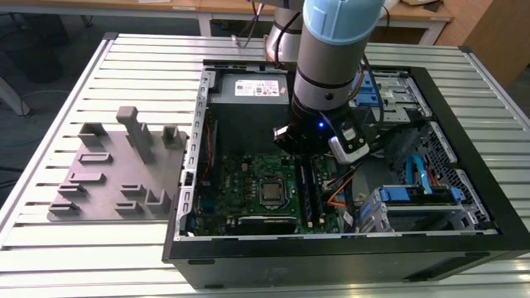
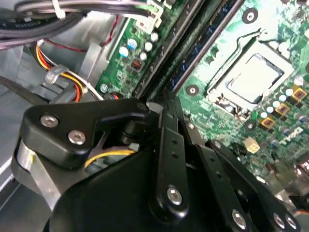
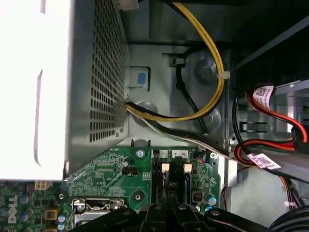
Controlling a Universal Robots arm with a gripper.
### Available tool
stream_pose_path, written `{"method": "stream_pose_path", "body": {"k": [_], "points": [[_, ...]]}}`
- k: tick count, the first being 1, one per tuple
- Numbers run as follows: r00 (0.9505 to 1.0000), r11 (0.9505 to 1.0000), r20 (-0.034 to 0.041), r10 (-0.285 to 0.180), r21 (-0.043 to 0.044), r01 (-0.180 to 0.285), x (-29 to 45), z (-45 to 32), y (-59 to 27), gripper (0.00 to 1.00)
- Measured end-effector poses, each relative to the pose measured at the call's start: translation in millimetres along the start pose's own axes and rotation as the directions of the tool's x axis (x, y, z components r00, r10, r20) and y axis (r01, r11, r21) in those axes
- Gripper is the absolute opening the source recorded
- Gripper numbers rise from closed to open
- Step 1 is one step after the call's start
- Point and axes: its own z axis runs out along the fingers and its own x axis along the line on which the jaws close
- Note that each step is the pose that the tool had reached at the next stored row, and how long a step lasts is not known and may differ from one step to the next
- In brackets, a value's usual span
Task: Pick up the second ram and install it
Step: 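Press down the second ram until it locks into place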
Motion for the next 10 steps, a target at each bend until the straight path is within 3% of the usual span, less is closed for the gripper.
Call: {"method": "stream_pose_path", "body": {"k": [3, 4, 7, 10], "points": [[1.0000, 1.0000, 0.0003, 0.000, 0.0001, 0.000, 0.0, -1.2, 0.4, 0.07], [1.0000, 1.0000, 0.0013, 0.000, -0.0023, 0.000, -0.3, -3.6, 0.9, 0.07], [1.0000, 1.0000, 0.0003, 0.000, 0.0008, 0.000, -0.4, -12.2, 0.7, 0.07], [1.0000, 1.0000, 0.0002, 0.000, 0.0017, 0.000, -0.2, -12.6, -6.0, 0.07]]}}
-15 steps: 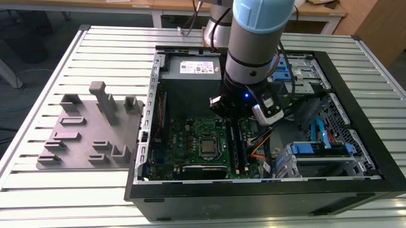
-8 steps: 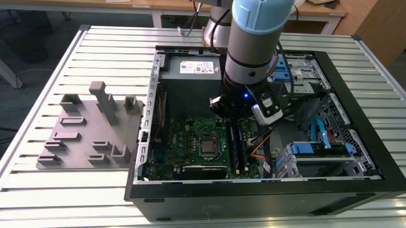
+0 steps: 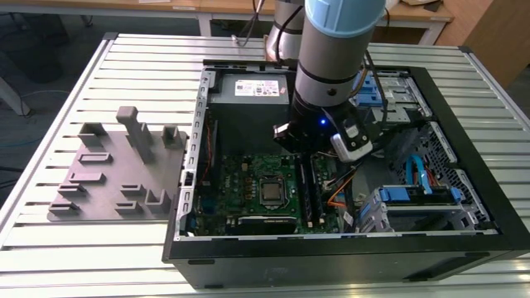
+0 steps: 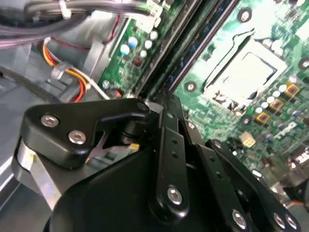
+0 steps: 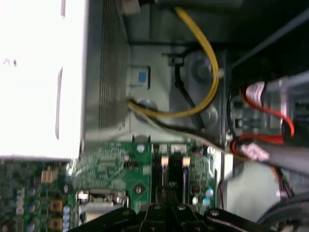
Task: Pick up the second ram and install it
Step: 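Press down the second ram until it locks into place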
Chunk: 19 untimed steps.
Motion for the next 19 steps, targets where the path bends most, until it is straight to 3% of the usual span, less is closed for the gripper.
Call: {"method": "stream_pose_path", "body": {"k": [5, 12, 19], "points": [[1.0000, 1.0000, 0.0001, 0.000, 0.0021, 0.000, 1.2, -0.3, -17.7, 0.07], [1.0000, 1.0000, 0.0000, 0.000, 0.0084, 0.000, 3.1, 0.9, -33.7, 0.07], [1.0000, 1.0000, -0.0001, 0.000, 0.0087, 0.000, 3.3, 3.7, -36.2, 0.07]]}}
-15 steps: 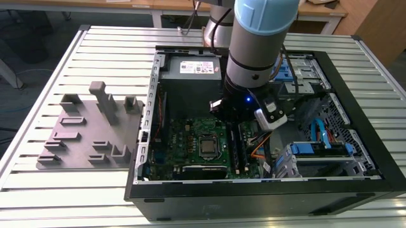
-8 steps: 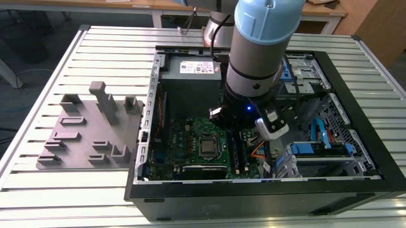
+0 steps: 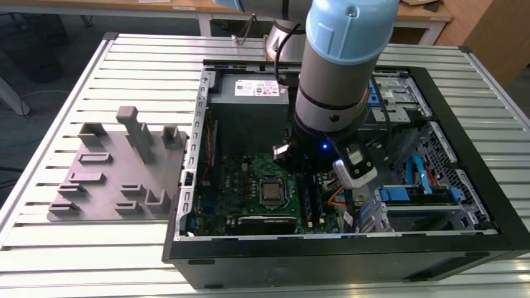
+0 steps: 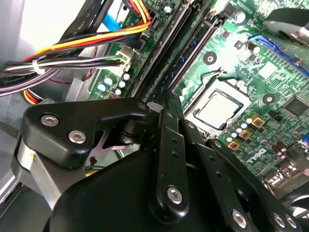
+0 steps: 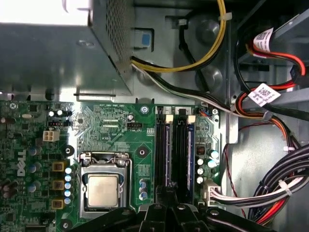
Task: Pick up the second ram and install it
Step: 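Press down the second ram until it locks into place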
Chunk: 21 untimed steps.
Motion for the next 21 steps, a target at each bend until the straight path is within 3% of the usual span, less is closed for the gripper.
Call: {"method": "stream_pose_path", "body": {"k": [15, 17, 21], "points": [[1.0000, 1.0000, 0.0000, 0.000, 0.0004, 0.000, 0.2, 5.7, -4.1, 0.07], [1.0000, 1.0000, 0.0007, 0.000, -0.0017, 0.000, 0.0, 2.7, -3.8, 0.07], [1.0000, 1.0000, 0.0001, 0.000, 0.0001, 0.000, -0.5, -15.2, -3.3, 0.07]]}}
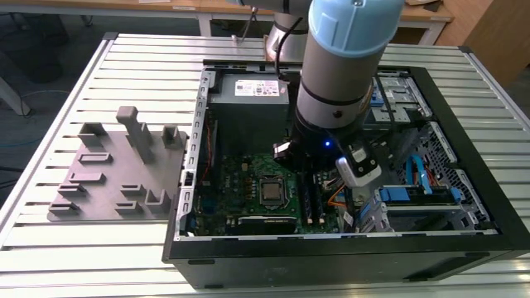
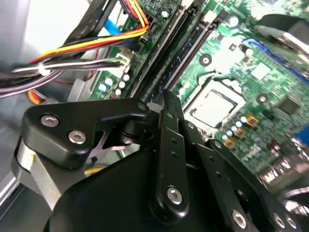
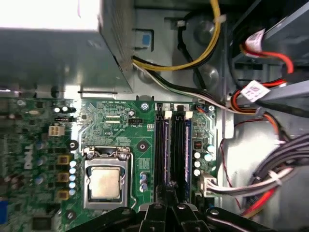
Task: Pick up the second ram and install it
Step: 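Press down the second ram until it locks into place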
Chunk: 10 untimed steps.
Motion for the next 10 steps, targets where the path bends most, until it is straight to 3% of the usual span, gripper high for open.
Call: {"method": "stream_pose_path", "body": {"k": [5, 10], "points": [[1.0000, 1.0000, 0.0000, 0.000, 0.0001, 0.000, -0.7, -20.0, 0.7, 0.07], [1.0000, 1.0000, 0.0000, 0.000, -0.0001, 0.000, -0.7, -20.7, 0.7, 0.07]]}}
